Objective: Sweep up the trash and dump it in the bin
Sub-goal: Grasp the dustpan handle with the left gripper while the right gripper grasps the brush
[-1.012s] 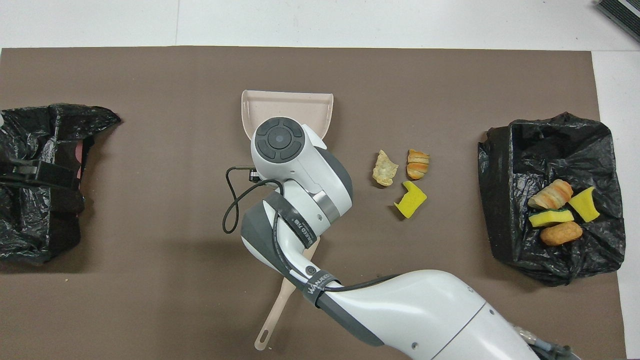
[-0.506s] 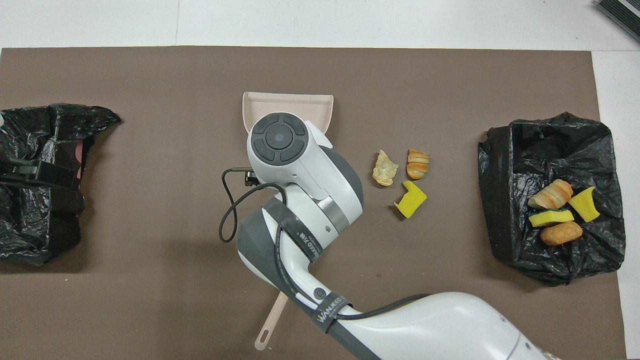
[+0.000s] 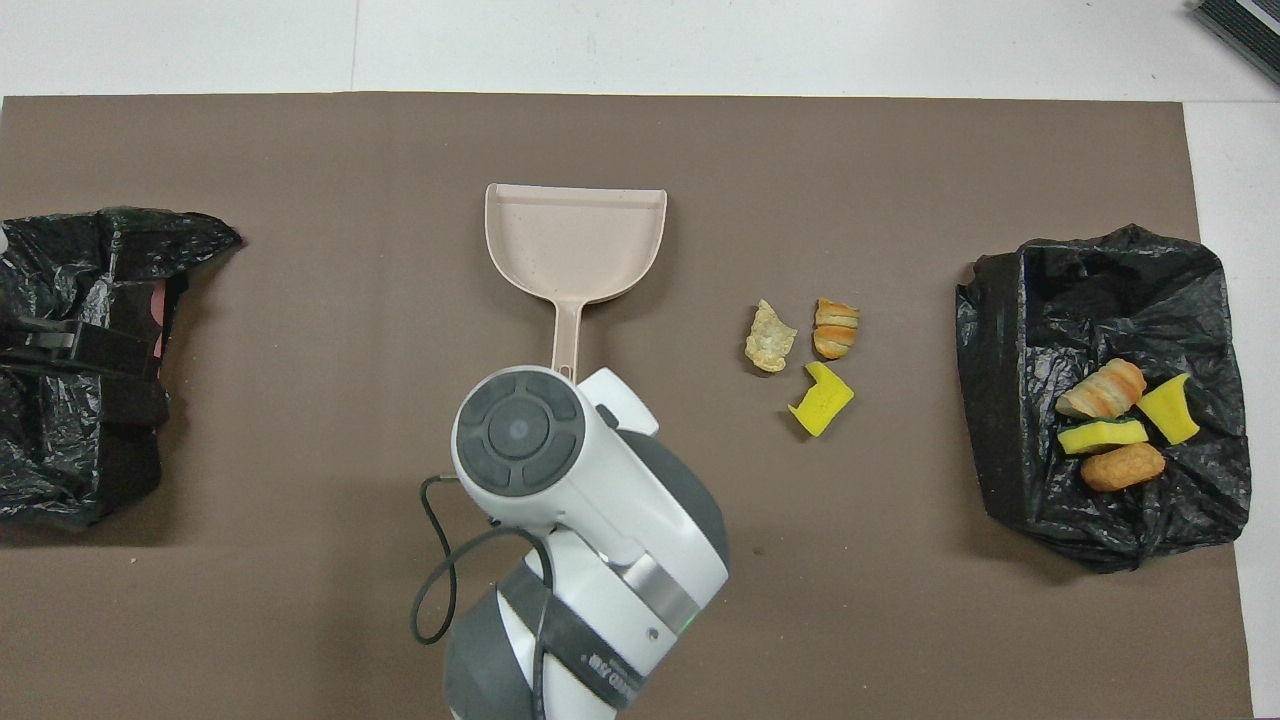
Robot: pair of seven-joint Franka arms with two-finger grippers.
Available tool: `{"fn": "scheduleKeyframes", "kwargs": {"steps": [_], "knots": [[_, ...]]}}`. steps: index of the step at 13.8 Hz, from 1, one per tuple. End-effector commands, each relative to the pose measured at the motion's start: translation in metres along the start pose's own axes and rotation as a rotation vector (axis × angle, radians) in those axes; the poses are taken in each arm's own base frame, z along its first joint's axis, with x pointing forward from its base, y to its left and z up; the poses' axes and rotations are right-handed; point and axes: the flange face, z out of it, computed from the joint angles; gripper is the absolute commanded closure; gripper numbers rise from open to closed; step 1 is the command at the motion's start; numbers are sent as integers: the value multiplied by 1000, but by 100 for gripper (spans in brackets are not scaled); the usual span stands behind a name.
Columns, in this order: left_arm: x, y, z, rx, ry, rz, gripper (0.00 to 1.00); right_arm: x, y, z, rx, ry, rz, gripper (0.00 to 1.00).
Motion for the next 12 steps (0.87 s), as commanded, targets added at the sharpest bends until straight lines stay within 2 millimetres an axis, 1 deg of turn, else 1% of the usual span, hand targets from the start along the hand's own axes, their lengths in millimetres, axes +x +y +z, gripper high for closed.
{"fn": "scheduleKeyframes", "kwargs": {"steps": [1,2,3,4,6,7,8,9,10,11,12], "knots": [[2,14,-4,14,19,35,0,-41,32,48,56,-5,134,0],[6,34,-1,16,27,72,0,-57,29,70,78,-20,169,0],[9,52,3,17,28,104,0,-63,28,84,98,-25,204,0],[14,64,8,18,30,119,0,-70,30,95,100,-28,218,0],[24,108,23,20,61,134,0,-83,36,102,86,-36,212,0],[28,128,33,24,76,119,0,-90,34,102,102,-52,218,0],[34,153,50,26,64,133,0,-96,32,103,107,-64,219,0],[40,161,58,24,75,138,0,-99,31,103,105,-66,215,0],[47,175,70,23,79,142,0,-98,30,104,107,-65,215,0],[50,197,87,24,64,156,0,-98,28,103,109,-64,212,0],[54,214,102,24,59,165,0,-96,27,101,124,-54,211,0]]}}
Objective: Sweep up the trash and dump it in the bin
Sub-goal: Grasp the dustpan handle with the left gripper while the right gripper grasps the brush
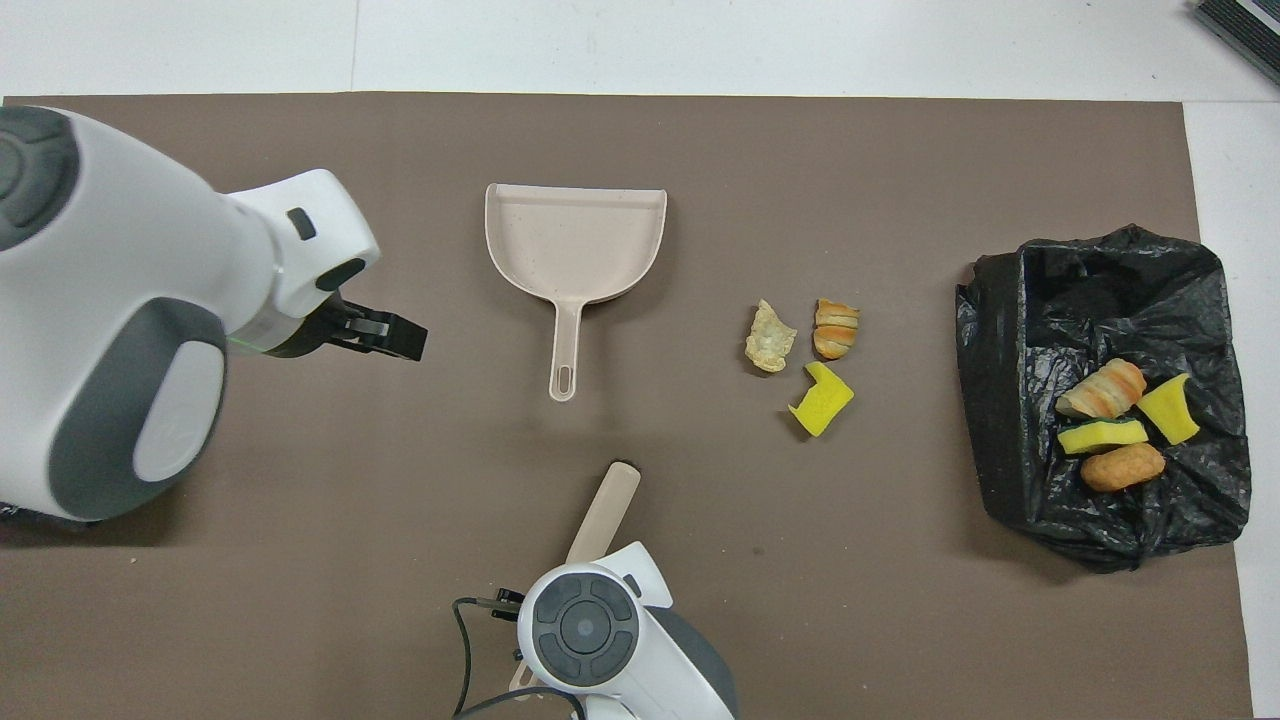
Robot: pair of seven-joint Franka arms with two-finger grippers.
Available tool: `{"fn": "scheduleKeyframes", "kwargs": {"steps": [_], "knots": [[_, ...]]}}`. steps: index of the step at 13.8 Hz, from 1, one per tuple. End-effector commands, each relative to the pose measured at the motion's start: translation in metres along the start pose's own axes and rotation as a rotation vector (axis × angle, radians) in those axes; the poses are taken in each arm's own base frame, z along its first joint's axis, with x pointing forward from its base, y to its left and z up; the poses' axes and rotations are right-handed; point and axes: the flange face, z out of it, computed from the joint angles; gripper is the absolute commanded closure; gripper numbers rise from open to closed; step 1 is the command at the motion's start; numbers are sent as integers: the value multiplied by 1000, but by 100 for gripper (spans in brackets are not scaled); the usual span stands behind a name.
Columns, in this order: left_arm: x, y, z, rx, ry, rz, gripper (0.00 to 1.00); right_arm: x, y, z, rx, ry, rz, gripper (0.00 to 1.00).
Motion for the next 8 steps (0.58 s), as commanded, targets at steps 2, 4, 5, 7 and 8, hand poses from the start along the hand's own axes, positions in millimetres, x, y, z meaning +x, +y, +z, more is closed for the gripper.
{"fn": "scheduleKeyframes", "kwargs": {"steps": [2,4,5,7,8], "knots": [[27,64,70,51,-3,0,0,-1,5,-3,51,15,25,2],[41,80,99,50,36,7,0,-3,2,-2,62,22,22,9],[44,88,110,46,31,-4,0,-5,1,0,67,25,6,15],[48,104,129,42,53,-20,0,-5,3,4,64,27,-15,64],[49,106,140,41,56,-18,0,-6,2,3,64,29,-20,100]]}}
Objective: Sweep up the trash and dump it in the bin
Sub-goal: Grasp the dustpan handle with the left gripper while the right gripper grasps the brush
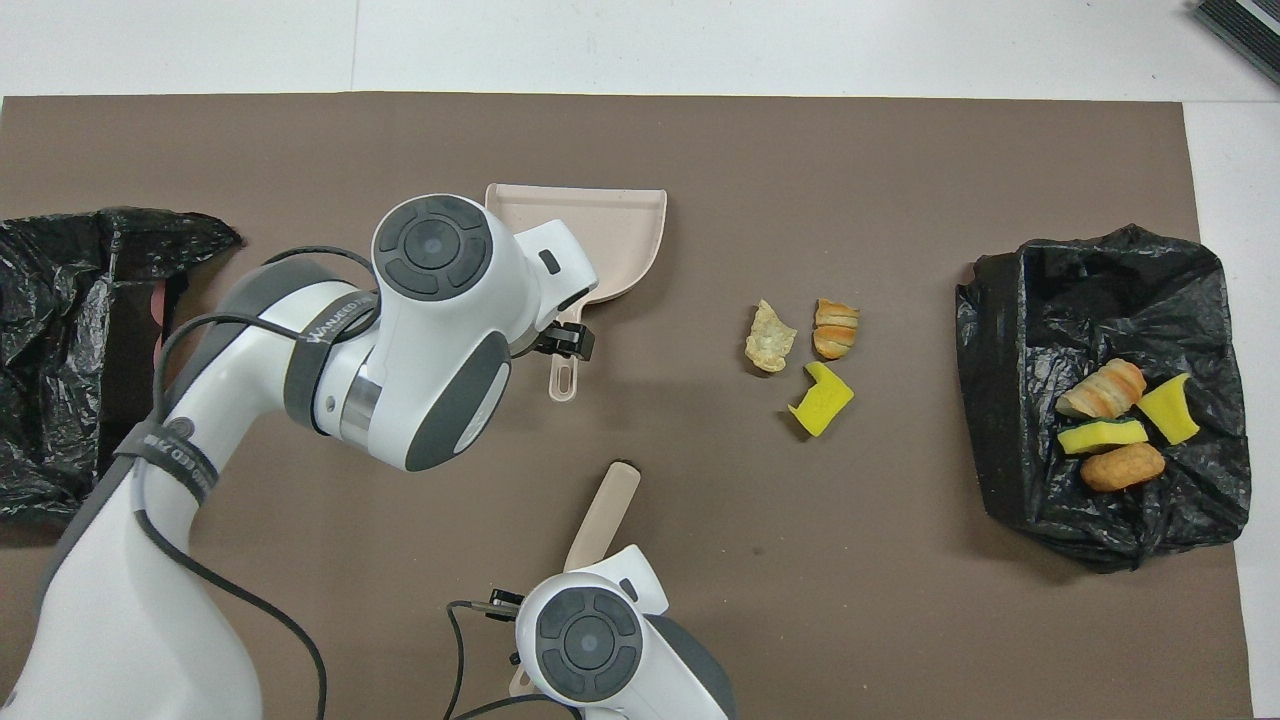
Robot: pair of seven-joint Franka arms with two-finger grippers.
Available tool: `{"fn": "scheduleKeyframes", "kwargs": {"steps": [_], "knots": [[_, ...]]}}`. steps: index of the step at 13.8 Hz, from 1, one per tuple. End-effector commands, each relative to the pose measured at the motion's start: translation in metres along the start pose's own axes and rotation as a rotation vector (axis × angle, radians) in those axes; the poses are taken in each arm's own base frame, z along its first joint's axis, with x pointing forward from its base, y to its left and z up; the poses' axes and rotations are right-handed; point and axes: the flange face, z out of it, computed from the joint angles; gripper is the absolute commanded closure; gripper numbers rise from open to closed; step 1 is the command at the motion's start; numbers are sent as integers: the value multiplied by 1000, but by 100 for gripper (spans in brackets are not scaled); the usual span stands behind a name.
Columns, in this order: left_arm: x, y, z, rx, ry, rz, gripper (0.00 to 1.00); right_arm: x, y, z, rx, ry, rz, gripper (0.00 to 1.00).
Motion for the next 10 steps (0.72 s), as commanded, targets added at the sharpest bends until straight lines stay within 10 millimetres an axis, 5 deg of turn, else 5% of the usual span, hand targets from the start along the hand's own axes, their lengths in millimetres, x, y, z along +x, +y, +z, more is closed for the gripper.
{"fn": "scheduleKeyframes", "kwargs": {"steps": [1,5,7,9,10], "knots": [[7,5,16,17,31,-12,0,-1,4,1,19,4,-39,100],[6,23,39,22,13,-12,0,8,2,-1,7,-2,-93,100],[2,26,41,26,-16,-13,32,9,5,1,-11,-10,-91,100],[0,28,42,24,-24,-58,89,7,9,0,-66,-9,-117,100],[-3,32,46,25,-25,-48,100,8,14,0,-108,-1,-130,100]]}}
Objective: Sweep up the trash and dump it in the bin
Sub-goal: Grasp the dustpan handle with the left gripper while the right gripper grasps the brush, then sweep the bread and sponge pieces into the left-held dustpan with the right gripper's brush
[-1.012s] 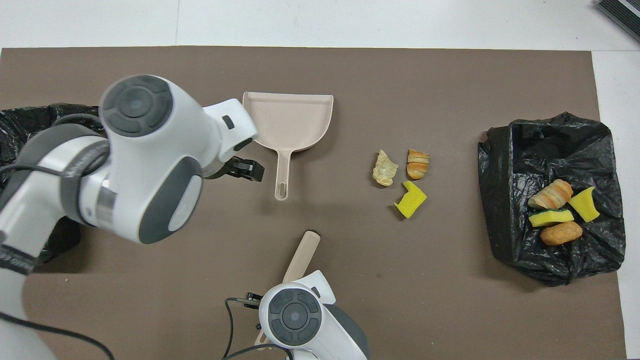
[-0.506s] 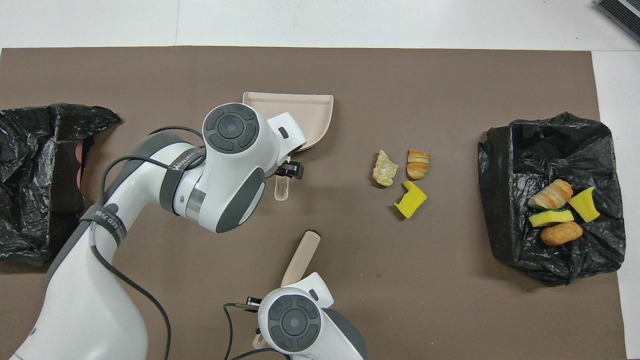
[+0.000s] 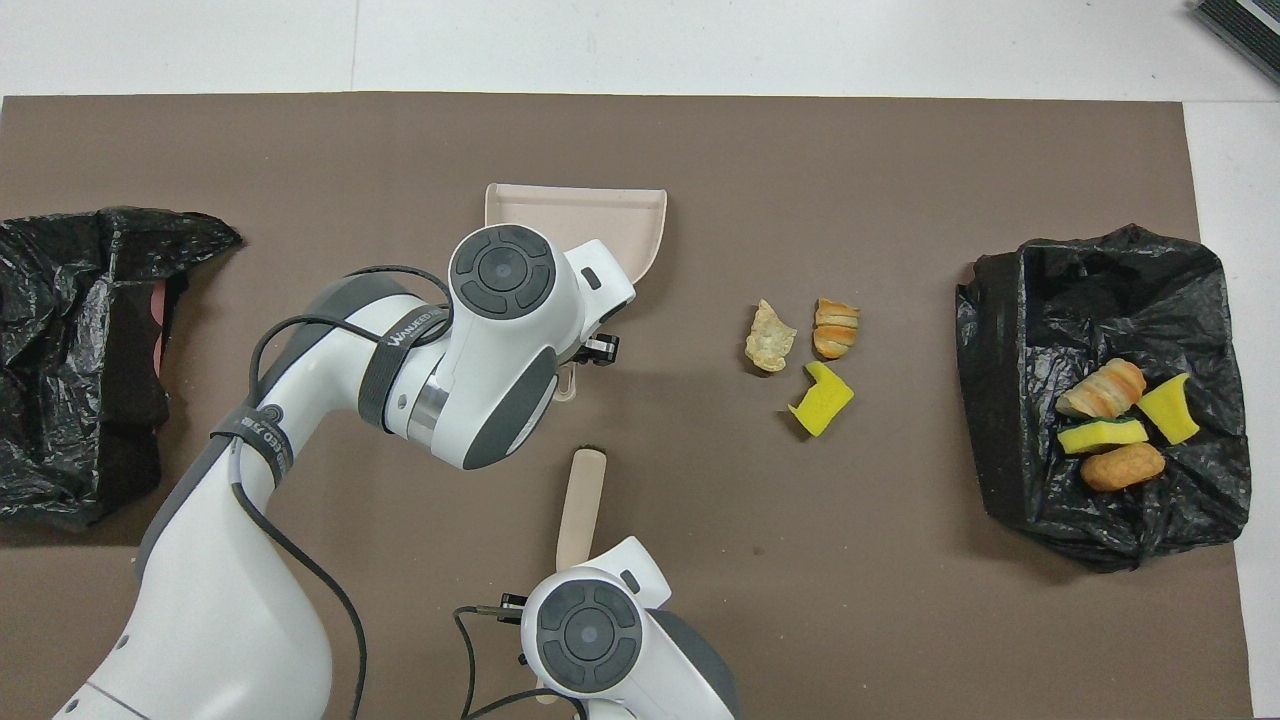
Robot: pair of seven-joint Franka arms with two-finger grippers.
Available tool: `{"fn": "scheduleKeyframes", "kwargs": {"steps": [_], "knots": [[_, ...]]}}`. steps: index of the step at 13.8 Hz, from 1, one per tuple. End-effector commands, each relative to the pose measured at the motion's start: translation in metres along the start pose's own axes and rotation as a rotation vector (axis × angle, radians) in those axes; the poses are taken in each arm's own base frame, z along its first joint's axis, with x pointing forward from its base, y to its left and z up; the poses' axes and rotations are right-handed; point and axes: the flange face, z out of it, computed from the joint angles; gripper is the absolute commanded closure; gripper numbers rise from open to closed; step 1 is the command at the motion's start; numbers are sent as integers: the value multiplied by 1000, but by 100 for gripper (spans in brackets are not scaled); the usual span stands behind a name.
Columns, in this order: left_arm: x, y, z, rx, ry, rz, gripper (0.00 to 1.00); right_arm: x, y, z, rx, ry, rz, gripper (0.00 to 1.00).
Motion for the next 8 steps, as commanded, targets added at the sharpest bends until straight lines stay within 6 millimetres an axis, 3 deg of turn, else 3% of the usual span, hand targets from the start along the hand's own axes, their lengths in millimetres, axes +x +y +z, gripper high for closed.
{"fn": "scheduleKeyframes", "kwargs": {"steps": [1,4,6,8], "knots": [[-4,5,3,24,-14,-11,100,5,14,-7,-88,4,-39,100],[-2,-4,-9,43,-30,2,100,28,49,-50,-138,3,-22,100],[-3,-19,-31,48,-34,47,100,38,70,-77,-155,-9,-21,100],[0,-46,-47,48,-38,117,100,61,106,-103,-192,-23,-38,100]]}}
